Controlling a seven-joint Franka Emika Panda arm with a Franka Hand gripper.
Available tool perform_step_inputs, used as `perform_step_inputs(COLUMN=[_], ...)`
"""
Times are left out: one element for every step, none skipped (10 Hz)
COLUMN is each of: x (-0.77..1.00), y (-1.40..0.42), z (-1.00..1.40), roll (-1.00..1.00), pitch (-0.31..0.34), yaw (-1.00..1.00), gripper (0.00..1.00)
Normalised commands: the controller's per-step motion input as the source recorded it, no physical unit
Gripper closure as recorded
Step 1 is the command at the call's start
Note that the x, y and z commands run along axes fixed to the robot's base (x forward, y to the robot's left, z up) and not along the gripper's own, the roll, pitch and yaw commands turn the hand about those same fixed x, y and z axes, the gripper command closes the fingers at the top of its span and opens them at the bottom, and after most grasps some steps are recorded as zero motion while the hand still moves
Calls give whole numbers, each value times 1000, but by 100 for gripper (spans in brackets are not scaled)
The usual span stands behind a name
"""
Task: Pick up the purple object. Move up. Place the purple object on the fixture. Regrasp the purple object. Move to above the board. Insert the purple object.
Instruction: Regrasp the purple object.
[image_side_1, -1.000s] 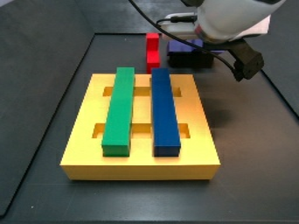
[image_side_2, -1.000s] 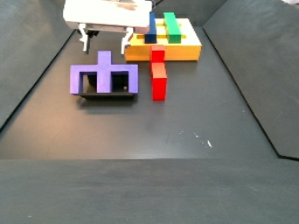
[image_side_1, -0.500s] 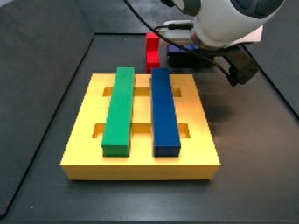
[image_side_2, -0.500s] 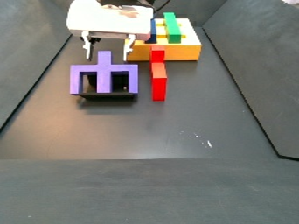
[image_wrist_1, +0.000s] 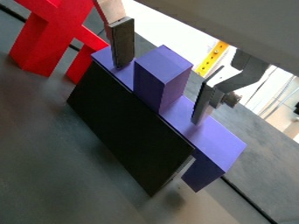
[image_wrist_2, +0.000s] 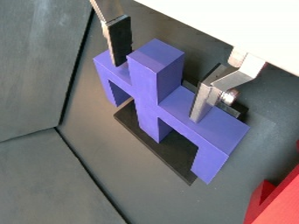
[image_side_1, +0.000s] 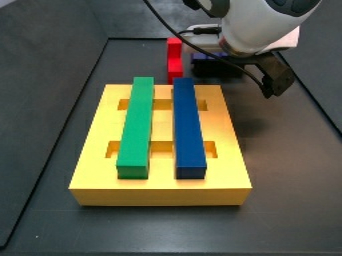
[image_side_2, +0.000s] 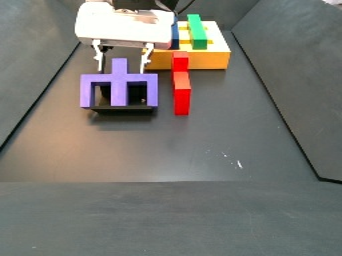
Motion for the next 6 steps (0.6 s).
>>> perform_step_inputs(x=[0, 0, 0, 0, 0, 0], y=[0, 0, 0, 0, 0, 0], z=[0, 0, 0, 0, 0, 0], roll=[0, 0, 0, 0, 0, 0], pitch=[0, 0, 0, 0, 0, 0], yaw=[0, 0, 0, 0, 0, 0], gripper=[0, 100, 100, 100, 100, 100])
